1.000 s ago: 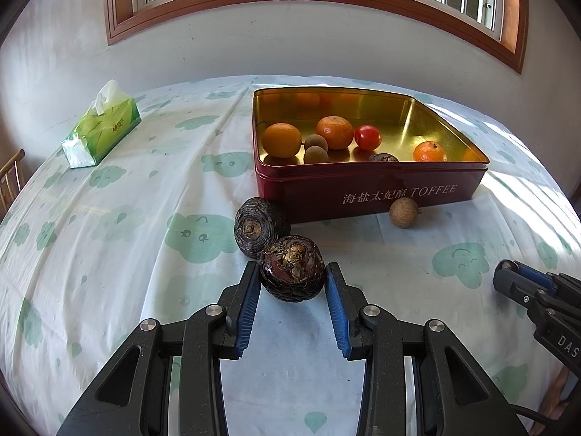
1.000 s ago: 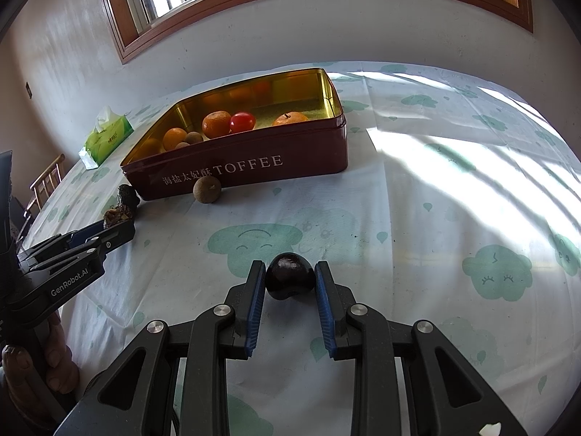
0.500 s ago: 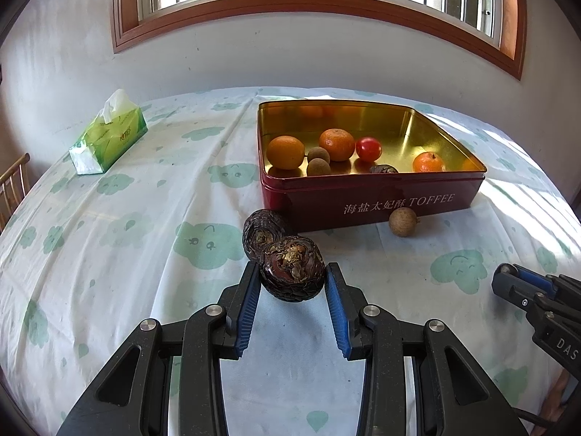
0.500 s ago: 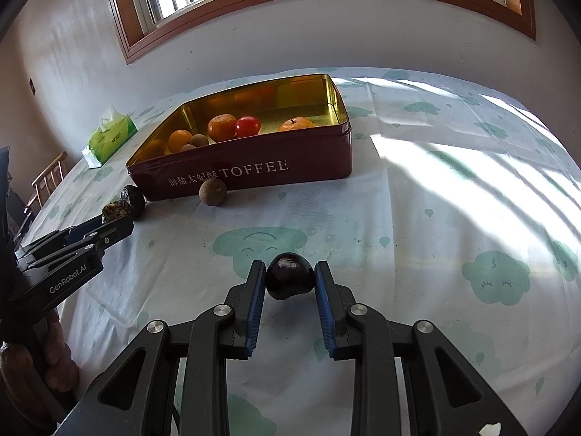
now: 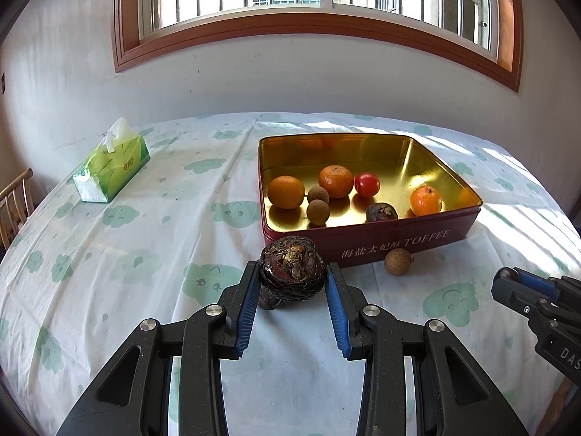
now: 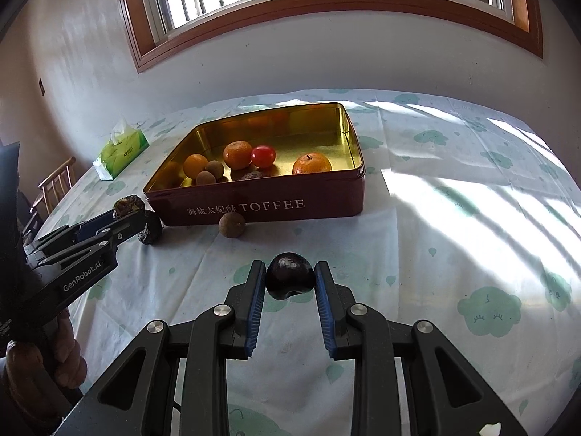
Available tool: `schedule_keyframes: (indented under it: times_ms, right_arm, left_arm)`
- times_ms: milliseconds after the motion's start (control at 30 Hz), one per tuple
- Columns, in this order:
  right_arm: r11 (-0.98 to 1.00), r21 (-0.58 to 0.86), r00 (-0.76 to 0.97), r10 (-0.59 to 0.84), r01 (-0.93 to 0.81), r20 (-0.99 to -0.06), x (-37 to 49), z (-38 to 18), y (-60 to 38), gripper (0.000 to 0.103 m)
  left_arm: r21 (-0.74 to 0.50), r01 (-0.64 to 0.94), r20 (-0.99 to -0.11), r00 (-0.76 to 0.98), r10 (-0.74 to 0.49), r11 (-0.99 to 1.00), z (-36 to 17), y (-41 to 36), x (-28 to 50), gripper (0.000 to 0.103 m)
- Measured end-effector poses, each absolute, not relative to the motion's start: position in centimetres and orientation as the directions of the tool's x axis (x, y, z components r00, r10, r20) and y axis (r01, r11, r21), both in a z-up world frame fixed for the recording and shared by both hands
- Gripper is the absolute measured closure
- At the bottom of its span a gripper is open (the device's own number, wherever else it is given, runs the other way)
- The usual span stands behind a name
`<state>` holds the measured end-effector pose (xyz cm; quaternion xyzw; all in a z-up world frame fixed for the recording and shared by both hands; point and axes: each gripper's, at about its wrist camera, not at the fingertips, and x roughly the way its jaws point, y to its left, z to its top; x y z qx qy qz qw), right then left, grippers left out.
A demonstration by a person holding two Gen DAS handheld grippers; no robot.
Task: Organize fruits
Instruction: 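Lower both held fruits into the tin and open both tools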
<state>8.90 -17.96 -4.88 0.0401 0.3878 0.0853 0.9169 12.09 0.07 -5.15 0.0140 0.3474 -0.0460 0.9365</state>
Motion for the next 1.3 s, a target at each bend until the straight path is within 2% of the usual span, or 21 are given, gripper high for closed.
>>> schedule_keyframes:
  times_ms: [633,1300]
  right_arm:
    - [0.980,0.116,0.740,0.197,-0.160,-0.643,13.4,-1.3,-17.3,0.077]
    - [0.978,0.145,0.706,0.209,-0.150,-0.677,19.4,-4.5,-17.8,0.077]
  left_arm:
    - [0.033,0.115,-0.597,0.799,-0.073,0.993,-1.3,-1.5,17.3,0.066]
    - [0.047,0.104,-0.670,0.741,-0.046,0.993,-3.9,-2.5,23.2,0.066]
